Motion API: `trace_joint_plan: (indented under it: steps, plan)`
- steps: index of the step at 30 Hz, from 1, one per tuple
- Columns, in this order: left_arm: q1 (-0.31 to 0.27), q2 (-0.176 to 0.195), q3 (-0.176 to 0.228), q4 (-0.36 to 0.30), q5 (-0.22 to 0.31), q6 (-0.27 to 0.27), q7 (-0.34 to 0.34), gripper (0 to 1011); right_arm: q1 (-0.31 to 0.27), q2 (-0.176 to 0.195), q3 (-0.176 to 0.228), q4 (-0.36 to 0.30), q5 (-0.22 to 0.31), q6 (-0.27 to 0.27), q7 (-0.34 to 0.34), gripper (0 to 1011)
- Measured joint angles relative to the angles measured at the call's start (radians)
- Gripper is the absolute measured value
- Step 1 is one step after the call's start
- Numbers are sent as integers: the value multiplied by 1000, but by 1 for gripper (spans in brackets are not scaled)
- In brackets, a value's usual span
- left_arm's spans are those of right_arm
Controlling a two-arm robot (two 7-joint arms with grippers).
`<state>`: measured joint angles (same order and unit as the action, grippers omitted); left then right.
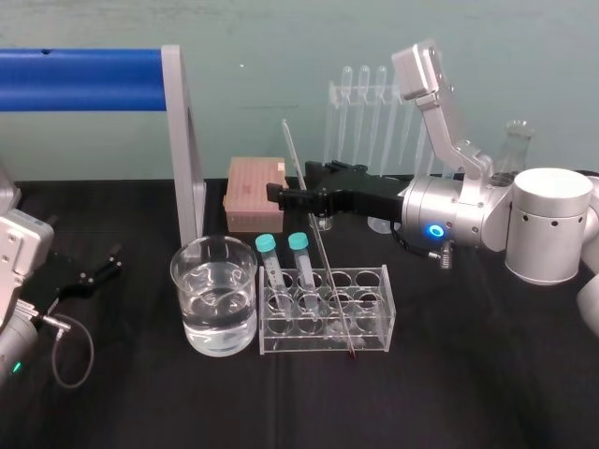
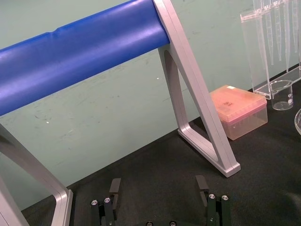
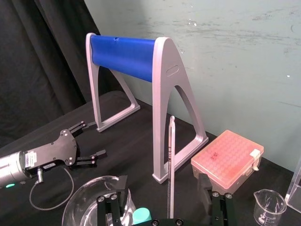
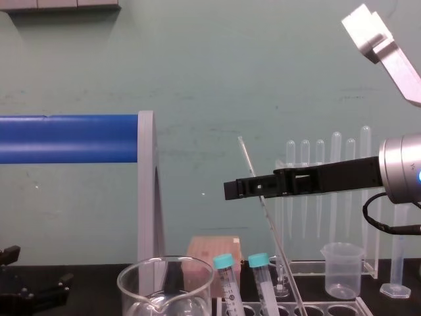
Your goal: Hold the thermometer with one hand and immerse one end into the beaker, then reinsert it into the test tube rack.
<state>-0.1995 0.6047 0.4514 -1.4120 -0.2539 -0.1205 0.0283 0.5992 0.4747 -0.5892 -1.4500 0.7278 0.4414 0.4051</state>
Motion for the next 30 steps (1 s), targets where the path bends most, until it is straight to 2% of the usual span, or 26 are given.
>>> trace_joint_plan:
  steps: [1, 9, 10, 16, 17, 19, 20, 22, 23, 24, 30]
  plan:
    - [0, 0, 0, 0, 0, 0, 0, 1008, 0, 0, 0, 0, 0, 0, 0, 965]
    - [0, 0, 0, 0, 0, 0, 0, 1008, -1, 0, 2, -1, 2, 0, 1, 761]
    - [0, 0, 0, 0, 0, 0, 0, 1008, -2, 0, 2, -1, 2, 0, 1, 707]
    - [0, 0, 0, 0, 0, 0, 0, 1008, -2, 1, 3, -2, 3, 0, 1, 541]
    - [0, 0, 0, 0, 0, 0, 0, 1008, -2, 0, 3, -2, 3, 0, 1, 481]
    - [0, 0, 0, 0, 0, 0, 0, 1008, -2, 1, 3, -2, 3, 1, 1, 448]
    - [0, 0, 0, 0, 0, 0, 0, 1008, -2, 1, 3, -2, 3, 1, 2, 380]
    - [0, 0, 0, 0, 0, 0, 0, 1008, -3, 1, 3, -2, 3, 1, 2, 316]
    - [0, 0, 0, 0, 0, 0, 0, 1008, -3, 1, 3, -2, 4, 1, 2, 316]
    - [0, 0, 0, 0, 0, 0, 0, 1008, -3, 0, 3, -2, 4, 1, 2, 256]
    - [0, 0, 0, 0, 0, 0, 0, 1008, -3, 1, 4, -2, 4, 1, 2, 86]
